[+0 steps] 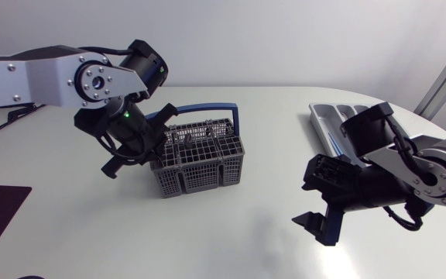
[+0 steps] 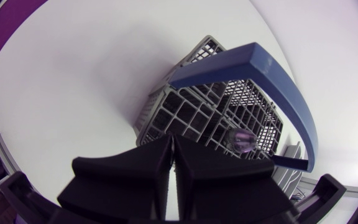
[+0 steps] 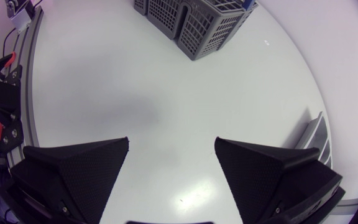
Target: Unload the cutlery basket into the drawer organizer.
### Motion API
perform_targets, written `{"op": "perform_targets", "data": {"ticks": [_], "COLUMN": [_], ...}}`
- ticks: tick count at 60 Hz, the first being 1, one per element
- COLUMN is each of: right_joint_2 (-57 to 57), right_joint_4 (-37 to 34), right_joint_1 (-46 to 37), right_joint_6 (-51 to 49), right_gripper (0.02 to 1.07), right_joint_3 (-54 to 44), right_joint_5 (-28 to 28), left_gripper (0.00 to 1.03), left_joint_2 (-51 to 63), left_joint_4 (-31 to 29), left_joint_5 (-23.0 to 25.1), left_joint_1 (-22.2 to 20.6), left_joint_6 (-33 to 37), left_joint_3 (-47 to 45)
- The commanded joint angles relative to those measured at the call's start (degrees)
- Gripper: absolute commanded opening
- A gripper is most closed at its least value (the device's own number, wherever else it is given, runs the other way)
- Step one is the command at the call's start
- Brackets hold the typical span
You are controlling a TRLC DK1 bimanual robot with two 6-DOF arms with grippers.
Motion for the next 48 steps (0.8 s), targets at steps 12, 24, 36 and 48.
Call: {"op": "perform_targets", "data": {"ticks": [12, 24, 36, 48], "right_joint_2": [0.02, -0.51, -1.04, -1.57], "right_joint_4": [0.42, 0.33, 0.07, -0.02], "right_joint_1": [1.18, 1.53, 1.88, 2.32], "right_joint_6": [1.69, 1.95, 2.04, 2.48], "right_gripper": [1.02, 1.02, 1.02, 1.02], "right_joint_3": [-1.63, -1.81, -1.90, -2.07], "right_joint_5": [0.59, 0.67, 0.67, 0.85], "left_gripper": [0.05, 0.05, 0.05, 0.05], "left_joint_2": [-3.62, -5.73, -7.22, -8.98], "left_joint_4": [0.96, 1.84, 2.37, 2.63], "left_joint_5": [0.18, 0.88, 1.32, 1.94], "left_joint_1": [0.89, 1.07, 1.42, 1.24], "left_joint_6": [-2.24, -2.50, -2.50, -2.86], "left_joint_3": [-3.06, -3.42, -3.33, -2.98]}}
